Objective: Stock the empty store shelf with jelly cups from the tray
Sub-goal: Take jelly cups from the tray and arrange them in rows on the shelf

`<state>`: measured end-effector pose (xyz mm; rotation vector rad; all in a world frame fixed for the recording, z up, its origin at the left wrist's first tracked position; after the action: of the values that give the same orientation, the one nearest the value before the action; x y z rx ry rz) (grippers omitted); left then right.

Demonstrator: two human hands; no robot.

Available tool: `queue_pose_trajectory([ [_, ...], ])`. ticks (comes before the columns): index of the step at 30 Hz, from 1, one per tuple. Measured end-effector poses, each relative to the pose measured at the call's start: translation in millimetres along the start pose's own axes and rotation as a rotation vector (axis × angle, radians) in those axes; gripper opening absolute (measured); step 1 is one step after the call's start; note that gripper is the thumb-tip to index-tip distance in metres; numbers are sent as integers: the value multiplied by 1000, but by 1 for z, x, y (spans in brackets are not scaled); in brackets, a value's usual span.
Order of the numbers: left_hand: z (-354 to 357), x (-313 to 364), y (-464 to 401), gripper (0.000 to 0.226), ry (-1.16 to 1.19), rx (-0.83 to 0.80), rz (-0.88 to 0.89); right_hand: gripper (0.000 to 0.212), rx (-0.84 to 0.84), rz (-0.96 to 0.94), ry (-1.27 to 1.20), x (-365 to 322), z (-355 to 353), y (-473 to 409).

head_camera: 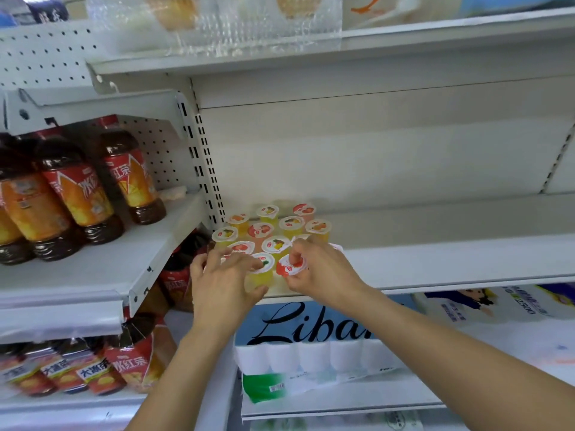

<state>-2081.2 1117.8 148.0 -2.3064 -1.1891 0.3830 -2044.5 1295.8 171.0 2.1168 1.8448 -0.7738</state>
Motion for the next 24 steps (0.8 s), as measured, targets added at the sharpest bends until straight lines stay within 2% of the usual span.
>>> queue_pose_trajectory([
  [3, 5, -3, -1, 30, -25, 73, 28, 19, 35, -9, 104, -4, 9, 1],
  [8, 3, -4, -2, 18, -49, 88, 58, 34, 109, -65, 393, -7, 8, 1],
  [16, 2, 4, -2, 22, -41, 13, 23, 40, 95, -98, 400, -3, -1, 5],
  [18, -1, 13, -4, 31, 6, 35, 33, 40, 166, -111, 371, 3, -15, 12],
  [21, -7, 44, -13, 54, 112, 90, 75, 37, 358, -159, 297, 29, -42, 23],
  [24, -8, 92, -25, 56, 239, 169, 146, 43, 512, -158, 309, 76, -69, 42],
])
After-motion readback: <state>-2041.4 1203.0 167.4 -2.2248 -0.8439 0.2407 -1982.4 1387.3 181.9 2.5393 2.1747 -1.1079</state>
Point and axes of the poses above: each hand's wrist, its own y-axis away from the middle knuckle, its own z-axis out of the palm, x = y × z, the point moved 1 cm from there along -y, towards the middle knuckle, and after that the axes turned 12 degrees about z, right-handed, at the moved point
